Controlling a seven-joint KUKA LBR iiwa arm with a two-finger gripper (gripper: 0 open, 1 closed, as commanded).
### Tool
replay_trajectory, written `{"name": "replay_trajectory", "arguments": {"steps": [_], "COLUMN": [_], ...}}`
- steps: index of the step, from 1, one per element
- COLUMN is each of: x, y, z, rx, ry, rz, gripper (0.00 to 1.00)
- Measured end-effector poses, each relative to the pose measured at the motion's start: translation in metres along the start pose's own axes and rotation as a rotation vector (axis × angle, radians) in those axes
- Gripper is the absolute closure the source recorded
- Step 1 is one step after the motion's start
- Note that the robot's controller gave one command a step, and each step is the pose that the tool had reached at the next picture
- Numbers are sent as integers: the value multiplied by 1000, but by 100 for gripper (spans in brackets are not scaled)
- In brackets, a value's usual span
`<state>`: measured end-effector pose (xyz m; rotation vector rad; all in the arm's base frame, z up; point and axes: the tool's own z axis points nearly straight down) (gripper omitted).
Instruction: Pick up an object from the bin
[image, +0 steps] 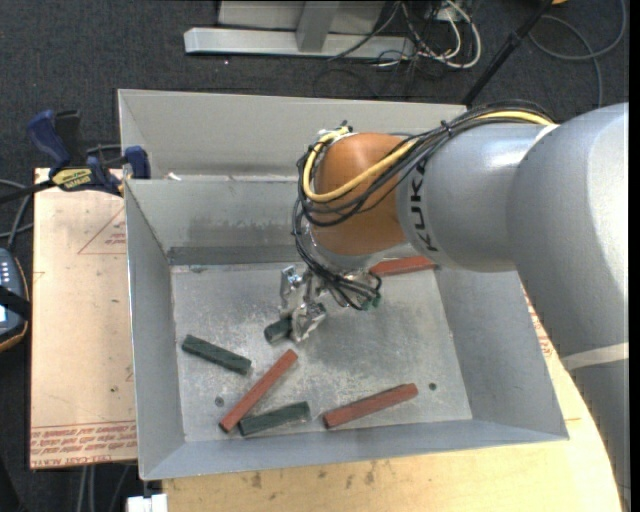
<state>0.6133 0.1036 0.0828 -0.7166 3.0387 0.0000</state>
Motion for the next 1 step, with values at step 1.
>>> {"name": "replay_trajectory", "arguments": {"steps": [1], "x": [3], "y": [1], "z": [-15], "rx": [-5], "ry": [18], "rz": [0], "gripper": [100]}}
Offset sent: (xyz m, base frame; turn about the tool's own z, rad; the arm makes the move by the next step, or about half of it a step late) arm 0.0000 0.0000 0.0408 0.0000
